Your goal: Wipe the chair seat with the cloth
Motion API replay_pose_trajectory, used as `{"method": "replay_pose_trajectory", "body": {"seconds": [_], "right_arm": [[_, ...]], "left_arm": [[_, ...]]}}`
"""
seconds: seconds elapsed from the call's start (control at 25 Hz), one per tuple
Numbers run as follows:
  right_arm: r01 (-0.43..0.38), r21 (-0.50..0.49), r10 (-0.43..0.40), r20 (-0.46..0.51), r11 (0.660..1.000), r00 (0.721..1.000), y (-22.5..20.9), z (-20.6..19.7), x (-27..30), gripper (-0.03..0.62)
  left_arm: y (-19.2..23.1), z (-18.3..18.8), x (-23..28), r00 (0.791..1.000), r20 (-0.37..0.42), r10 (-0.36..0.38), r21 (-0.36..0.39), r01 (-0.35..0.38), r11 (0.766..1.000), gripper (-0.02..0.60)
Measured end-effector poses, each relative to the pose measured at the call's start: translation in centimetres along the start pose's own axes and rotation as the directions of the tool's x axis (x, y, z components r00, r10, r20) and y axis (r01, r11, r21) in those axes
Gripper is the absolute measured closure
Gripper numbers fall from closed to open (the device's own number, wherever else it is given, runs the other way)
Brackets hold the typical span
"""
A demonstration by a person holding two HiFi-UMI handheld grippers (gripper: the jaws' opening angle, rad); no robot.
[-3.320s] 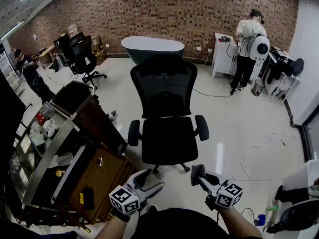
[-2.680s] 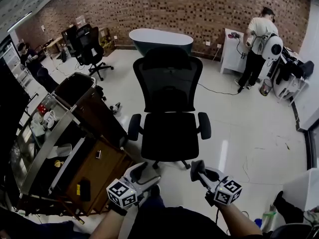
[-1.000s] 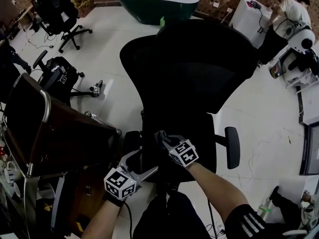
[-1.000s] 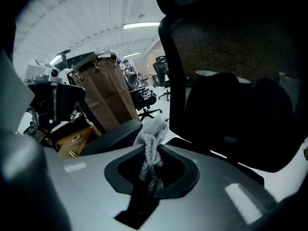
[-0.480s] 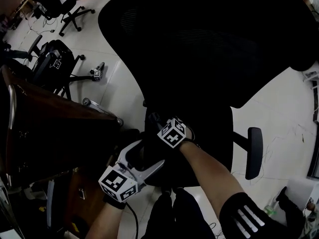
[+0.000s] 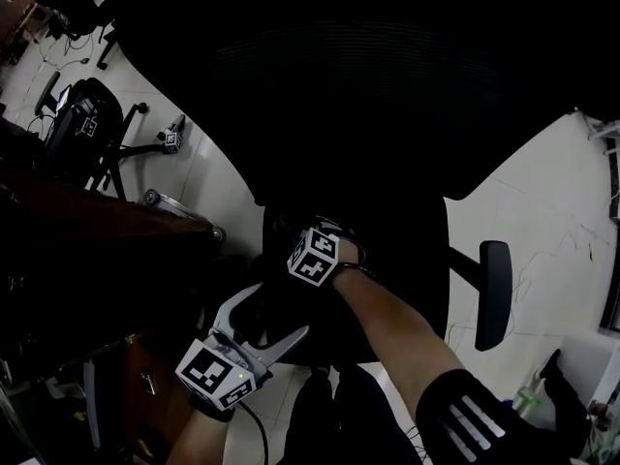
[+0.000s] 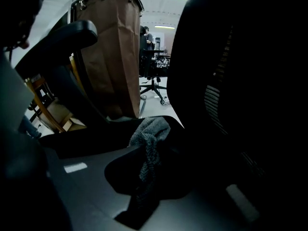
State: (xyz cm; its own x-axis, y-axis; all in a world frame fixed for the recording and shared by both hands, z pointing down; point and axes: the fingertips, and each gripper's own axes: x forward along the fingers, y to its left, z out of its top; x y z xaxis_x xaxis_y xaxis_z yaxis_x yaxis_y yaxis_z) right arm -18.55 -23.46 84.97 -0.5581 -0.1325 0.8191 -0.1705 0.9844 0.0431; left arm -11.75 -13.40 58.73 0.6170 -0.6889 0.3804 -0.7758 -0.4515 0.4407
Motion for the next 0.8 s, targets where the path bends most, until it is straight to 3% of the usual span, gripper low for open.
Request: {"method": "replay_pose_trajectory", "body": {"seconds": [0.24,0.48,0.8], "right_arm": [[0.068,0.045,-0.060,-0.158,0.997,0.986,-4.2,-10.0,-3.9,0.546],[0.155,0.017,-0.144,-0.285,0.988,0.948,-9.0,-20.2,-10.9,0.546],[0.227,0.019,-0.198,-0.422,0.974,0.885,-12.5,-26.3,-16.8,0.546]], "left_arm": [[-2.0,-0.2,2.2,0.999,-0.016,-0.036,0.003,0.036,0.999,0.181],[-4.0,-0.4,4.4,0.996,-0.037,-0.080,0.016,0.081,0.997,0.181],[-5.3,-0.8,5.0,0.993,-0.046,-0.112,0.026,0.113,0.993,0.181]]}}
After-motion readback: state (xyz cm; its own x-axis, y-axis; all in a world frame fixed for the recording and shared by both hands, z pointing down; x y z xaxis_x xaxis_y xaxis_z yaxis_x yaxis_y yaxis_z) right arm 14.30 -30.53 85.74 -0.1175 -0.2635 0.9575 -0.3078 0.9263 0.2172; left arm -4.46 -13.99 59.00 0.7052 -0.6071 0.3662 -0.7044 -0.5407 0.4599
